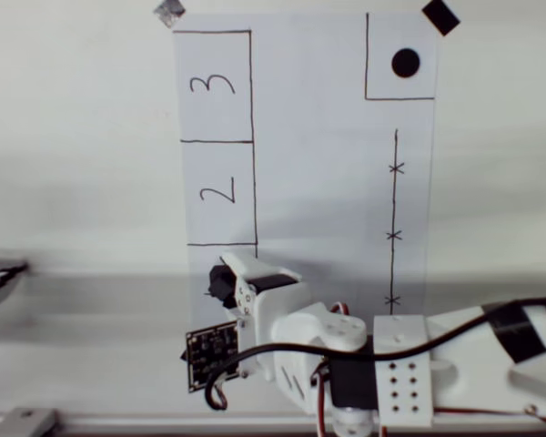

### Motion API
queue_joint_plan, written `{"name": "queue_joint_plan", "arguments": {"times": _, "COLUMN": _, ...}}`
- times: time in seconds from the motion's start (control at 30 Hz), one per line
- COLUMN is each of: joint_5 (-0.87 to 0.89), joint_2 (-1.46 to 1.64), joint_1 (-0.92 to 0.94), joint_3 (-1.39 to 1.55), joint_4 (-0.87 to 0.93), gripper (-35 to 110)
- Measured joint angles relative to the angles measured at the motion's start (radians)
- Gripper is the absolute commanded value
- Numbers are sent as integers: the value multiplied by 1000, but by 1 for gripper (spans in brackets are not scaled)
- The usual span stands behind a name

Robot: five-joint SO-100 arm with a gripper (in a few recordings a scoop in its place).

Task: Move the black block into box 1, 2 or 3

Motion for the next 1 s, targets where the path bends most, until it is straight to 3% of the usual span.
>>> {"name": "queue_joint_plan", "arguments": {"times": 1.0, "joint_5": 0, "joint_2": 5, "joint_1": -17, "joint_3": 32, "joint_4": -3, "gripper": 25}}
